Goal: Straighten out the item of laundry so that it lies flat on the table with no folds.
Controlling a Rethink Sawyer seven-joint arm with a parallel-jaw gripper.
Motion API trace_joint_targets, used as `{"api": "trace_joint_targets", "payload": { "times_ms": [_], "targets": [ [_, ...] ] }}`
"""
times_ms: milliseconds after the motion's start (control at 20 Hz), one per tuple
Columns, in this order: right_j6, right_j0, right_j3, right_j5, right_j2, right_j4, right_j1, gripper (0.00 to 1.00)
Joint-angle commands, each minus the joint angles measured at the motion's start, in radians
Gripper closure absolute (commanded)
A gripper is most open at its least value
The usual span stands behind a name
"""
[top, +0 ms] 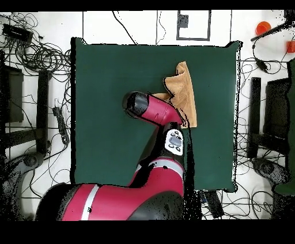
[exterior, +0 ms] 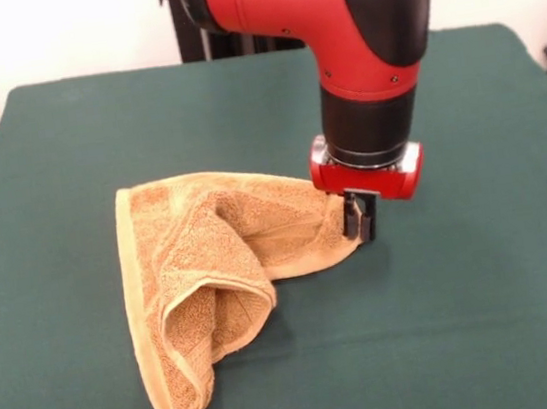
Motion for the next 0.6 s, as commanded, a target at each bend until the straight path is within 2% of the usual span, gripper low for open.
{"api": "trace_joint_targets", "payload": {
  "times_ms": [50,600],
  "targets": [
    [0.357,0.097,-0.071,0.112,0.099,0.104,0.081,1.0],
    [0.444,0.156,-0.184,0.237,0.061,0.139,0.089,1.0]
  ]
}}
